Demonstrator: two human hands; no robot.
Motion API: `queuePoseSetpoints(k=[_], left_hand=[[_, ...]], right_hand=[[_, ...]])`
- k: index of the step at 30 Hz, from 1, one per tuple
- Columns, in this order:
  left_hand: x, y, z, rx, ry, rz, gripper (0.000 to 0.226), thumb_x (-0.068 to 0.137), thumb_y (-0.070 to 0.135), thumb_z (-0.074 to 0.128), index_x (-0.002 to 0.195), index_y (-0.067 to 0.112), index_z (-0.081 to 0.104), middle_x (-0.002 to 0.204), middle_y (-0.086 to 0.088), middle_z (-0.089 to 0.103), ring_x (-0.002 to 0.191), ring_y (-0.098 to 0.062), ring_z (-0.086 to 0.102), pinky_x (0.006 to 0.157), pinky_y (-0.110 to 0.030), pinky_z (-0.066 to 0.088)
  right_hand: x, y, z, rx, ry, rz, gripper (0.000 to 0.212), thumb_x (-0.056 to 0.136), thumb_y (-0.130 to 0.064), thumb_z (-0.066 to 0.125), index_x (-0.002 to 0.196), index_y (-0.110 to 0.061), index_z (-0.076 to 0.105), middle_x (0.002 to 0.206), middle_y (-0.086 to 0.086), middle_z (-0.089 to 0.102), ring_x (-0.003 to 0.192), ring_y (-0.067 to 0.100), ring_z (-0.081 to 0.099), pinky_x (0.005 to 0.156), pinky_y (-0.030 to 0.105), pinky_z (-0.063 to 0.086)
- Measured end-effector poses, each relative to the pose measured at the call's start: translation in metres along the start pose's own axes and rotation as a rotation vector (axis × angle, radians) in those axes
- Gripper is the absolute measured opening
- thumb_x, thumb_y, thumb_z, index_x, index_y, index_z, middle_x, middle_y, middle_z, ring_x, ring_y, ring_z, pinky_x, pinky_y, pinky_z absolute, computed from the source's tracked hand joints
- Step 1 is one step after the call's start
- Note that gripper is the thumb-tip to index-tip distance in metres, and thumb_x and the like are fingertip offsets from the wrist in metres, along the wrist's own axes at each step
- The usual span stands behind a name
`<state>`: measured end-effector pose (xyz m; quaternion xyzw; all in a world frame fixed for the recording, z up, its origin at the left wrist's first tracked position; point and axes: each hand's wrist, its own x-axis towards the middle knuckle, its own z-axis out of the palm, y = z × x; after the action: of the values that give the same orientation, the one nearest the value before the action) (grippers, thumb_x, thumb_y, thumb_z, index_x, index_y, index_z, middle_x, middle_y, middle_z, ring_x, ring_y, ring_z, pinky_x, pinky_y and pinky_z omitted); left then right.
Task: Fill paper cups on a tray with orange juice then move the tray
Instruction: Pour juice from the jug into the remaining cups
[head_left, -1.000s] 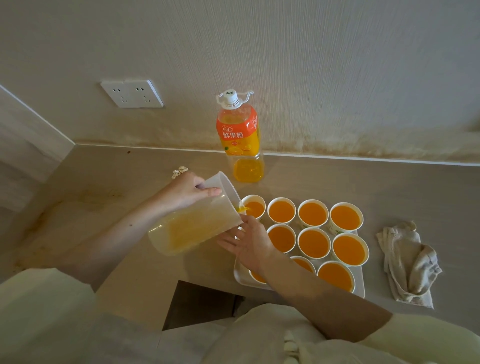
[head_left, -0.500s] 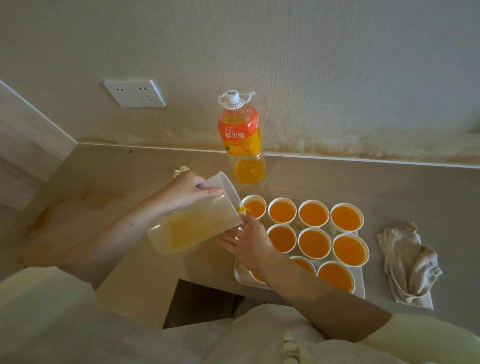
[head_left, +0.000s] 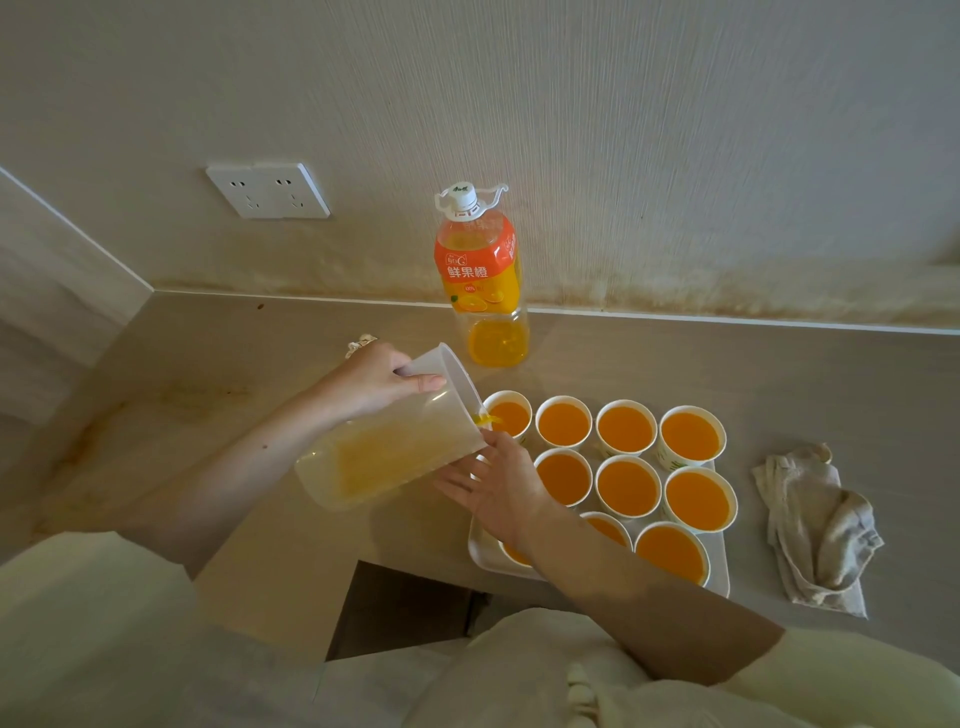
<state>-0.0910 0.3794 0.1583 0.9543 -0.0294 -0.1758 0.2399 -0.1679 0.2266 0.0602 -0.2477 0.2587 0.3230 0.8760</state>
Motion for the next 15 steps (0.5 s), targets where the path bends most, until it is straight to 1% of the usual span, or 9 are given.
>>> queuePoseSetpoints(k=[3,5,8,15], left_hand=[[0.0015,-0.0014,0.0005,-0.007,-0.005,0.005,0.058,0.083,0.044,0.068,0.054,0.019,0.024,0.052,0.005,0.019,0.048,-0.012,0.019,0.053,-0.030,0.016],[0.0020,-0.0021,0.0005,-0.005,-0.006,0.007,0.059,0.083,0.044,0.068,0.054,0.019,0.024,0.051,0.006,0.019,0.047,-0.012,0.019,0.053,-0.030,0.016],[0.0018,-0.0011,0.0002,0.000,-0.004,0.010,0.058,0.084,0.043,0.068,0.054,0.018,0.025,0.051,0.007,0.019,0.046,-0.011,0.018,0.049,-0.027,0.014],[0.0007,-0.0012,-0.0001,0.022,-0.005,0.010,0.058,0.083,0.045,0.067,0.054,0.018,0.025,0.051,0.006,0.020,0.045,-0.011,0.019,0.048,-0.026,0.014]], right_hand=[[-0.0003,0.0002,-0.0003,0.000,-0.004,0.003,0.030,0.101,-0.028,0.047,0.124,-0.010,0.055,0.125,0.016,0.062,0.117,0.035,0.059,0.087,0.044,0.054],[0.0001,0.0009,-0.0006,0.006,-0.003,0.004,0.032,0.101,-0.027,0.047,0.126,-0.009,0.054,0.126,0.017,0.062,0.116,0.035,0.060,0.084,0.043,0.055],[-0.0002,0.0016,0.0004,0.019,0.000,0.004,0.034,0.100,-0.026,0.047,0.127,-0.007,0.053,0.126,0.018,0.062,0.115,0.036,0.060,0.085,0.043,0.055],[-0.0018,0.0009,0.0012,0.024,0.002,0.002,0.034,0.100,-0.025,0.047,0.128,-0.007,0.053,0.127,0.019,0.061,0.115,0.036,0.059,0.086,0.044,0.055]])
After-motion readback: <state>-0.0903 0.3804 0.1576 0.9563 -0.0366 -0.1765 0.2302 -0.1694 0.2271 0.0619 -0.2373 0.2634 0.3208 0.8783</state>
